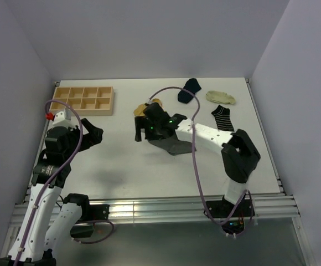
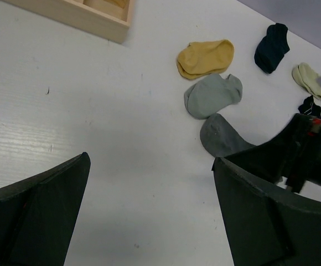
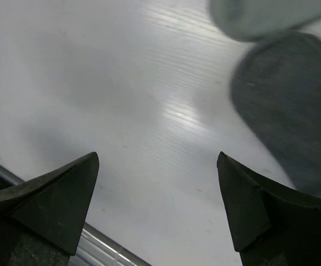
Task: Roll the socks
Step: Adjust the sock at the center of the board, then roll the sock at the center of the board.
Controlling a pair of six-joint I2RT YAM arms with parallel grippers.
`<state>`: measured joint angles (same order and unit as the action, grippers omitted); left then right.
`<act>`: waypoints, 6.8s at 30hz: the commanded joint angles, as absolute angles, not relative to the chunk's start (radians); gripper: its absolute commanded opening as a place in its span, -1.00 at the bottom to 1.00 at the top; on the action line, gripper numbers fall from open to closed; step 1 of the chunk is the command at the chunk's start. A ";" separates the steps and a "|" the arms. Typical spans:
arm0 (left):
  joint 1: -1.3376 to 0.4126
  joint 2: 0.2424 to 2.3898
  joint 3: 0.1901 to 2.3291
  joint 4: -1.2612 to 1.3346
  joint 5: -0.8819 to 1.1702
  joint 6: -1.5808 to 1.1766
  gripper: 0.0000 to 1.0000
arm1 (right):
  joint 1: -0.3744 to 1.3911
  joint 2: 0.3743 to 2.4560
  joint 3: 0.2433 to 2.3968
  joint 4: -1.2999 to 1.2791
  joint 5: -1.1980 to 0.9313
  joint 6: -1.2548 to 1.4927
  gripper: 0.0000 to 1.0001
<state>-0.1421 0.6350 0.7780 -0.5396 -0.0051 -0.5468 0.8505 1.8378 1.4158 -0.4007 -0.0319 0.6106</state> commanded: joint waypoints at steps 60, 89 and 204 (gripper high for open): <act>-0.856 1.219 0.897 -0.279 -0.152 -0.612 0.99 | 0.640 1.482 0.807 -0.442 0.098 0.727 -0.11; -1.281 1.844 1.155 -0.074 -0.488 -0.382 0.34 | 0.281 0.899 0.627 -0.653 0.213 0.792 0.10; -0.830 1.660 0.612 0.477 0.305 -1.019 -0.99 | 0.672 1.396 0.738 -0.278 -0.002 1.002 0.04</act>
